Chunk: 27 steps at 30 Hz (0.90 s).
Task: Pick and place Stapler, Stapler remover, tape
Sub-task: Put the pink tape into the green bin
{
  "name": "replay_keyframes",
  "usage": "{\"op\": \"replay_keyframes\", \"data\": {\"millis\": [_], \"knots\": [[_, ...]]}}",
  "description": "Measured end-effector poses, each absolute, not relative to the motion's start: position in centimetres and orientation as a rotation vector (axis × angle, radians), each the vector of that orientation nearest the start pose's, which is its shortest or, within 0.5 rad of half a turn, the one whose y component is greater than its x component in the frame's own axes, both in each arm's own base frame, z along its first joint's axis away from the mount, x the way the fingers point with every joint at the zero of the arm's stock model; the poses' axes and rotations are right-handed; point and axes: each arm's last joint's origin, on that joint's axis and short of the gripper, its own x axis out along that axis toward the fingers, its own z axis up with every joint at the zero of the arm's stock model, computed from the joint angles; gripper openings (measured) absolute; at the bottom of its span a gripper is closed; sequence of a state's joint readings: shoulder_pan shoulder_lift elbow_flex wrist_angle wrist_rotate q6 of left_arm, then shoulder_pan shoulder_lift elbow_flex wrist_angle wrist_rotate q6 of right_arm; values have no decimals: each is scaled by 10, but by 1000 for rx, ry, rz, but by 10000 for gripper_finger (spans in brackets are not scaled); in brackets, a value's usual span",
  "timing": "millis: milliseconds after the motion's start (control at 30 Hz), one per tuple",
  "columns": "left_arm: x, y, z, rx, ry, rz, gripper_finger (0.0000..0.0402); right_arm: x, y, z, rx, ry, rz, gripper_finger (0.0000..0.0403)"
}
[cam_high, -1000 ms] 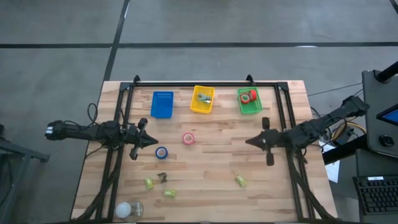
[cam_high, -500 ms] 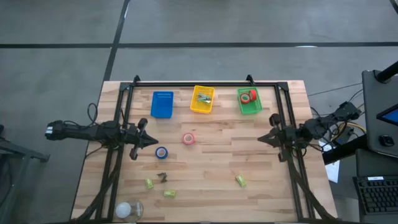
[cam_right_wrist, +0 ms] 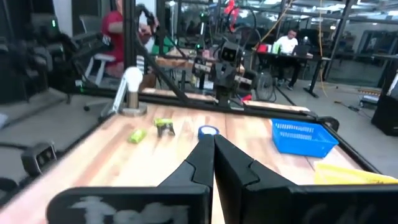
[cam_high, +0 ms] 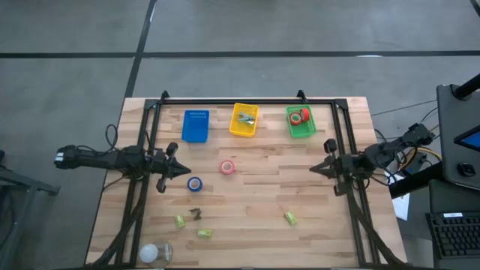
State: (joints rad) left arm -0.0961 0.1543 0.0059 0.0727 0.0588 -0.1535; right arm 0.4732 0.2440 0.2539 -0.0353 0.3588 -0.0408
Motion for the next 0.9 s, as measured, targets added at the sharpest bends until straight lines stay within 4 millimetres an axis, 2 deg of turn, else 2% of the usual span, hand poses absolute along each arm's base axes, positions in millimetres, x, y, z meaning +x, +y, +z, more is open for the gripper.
{"op": "replay_keyframes", "data": {"millis": [133, 267, 567, 800, 900], "knots": [[106, -12, 160, -152, 88, -149, 10, 96, 38, 224, -133, 54, 110, 8], [106, -12, 160, -152, 88, -149, 10, 96, 37, 219, -46, 99, 99, 8], [106, -12, 160, -152, 88, -149, 10, 93, 32, 223, 38, 62, 75, 8], [106, -12, 160, -151, 83, -147, 10, 85, 29, 221, 14, 37, 86, 9], [106, -11, 168, -178, -1, -120, 10, 84, 28, 217, -11, 65, 86, 9]]}}
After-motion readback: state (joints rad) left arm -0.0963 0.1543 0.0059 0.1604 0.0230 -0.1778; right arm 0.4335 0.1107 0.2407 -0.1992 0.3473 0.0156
